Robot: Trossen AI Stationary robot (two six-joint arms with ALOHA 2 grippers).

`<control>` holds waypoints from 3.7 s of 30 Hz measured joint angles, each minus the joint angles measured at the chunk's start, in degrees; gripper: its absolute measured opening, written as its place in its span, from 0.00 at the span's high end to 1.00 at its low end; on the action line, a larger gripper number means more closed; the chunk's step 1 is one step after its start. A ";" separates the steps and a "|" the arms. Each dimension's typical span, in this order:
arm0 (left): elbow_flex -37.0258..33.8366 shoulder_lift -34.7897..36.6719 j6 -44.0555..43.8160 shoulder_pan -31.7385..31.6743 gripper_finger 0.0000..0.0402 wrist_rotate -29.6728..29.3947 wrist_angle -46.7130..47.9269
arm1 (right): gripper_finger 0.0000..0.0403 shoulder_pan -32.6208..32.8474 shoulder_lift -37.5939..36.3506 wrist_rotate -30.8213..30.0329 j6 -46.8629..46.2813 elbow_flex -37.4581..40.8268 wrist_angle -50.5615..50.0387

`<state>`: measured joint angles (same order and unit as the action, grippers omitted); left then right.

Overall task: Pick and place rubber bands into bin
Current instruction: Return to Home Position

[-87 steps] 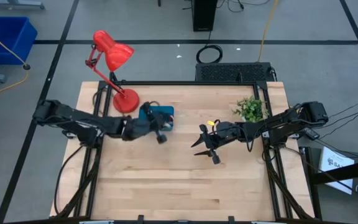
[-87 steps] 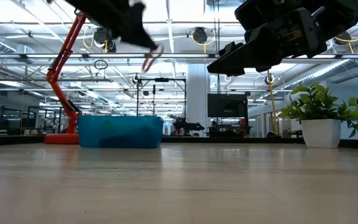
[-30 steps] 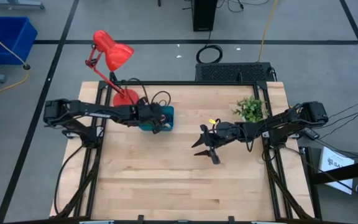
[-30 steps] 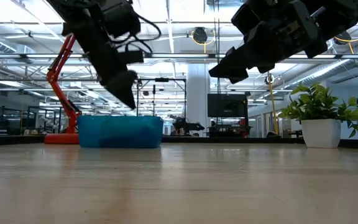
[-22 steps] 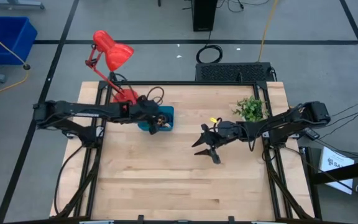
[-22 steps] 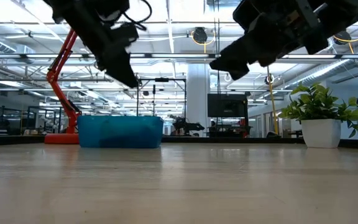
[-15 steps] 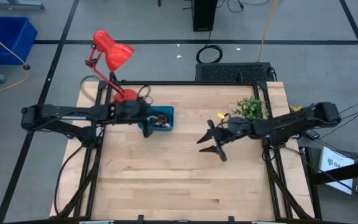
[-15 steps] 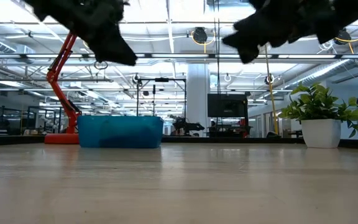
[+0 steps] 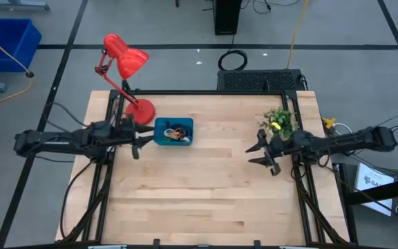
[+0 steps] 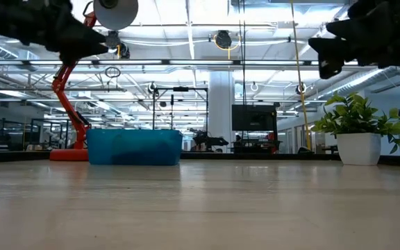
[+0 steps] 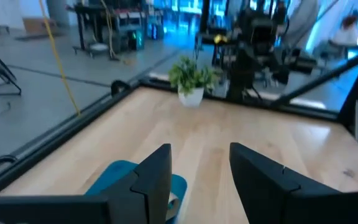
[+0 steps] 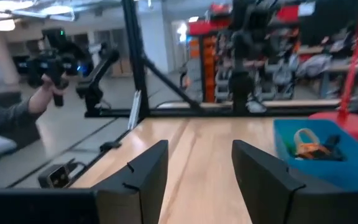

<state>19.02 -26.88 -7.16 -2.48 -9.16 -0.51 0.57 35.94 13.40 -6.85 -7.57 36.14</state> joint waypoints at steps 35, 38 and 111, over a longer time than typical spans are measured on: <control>-13.24 26.69 -4.98 -0.04 0.58 -2.47 6.48 | 0.57 -7.79 -30.54 6.53 -0.21 5.51 -16.72; -14.77 26.67 -5.39 -0.04 0.58 -2.41 5.62 | 0.57 -7.79 -31.32 6.52 -0.24 5.51 -16.90; -16.47 26.47 -3.56 -0.04 0.58 -2.92 3.30 | 0.57 -7.75 -35.32 6.04 3.06 5.57 -20.78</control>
<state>2.55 -0.40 -10.72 -2.52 -12.08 2.79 -7.18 0.62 19.44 -3.79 -2.00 15.36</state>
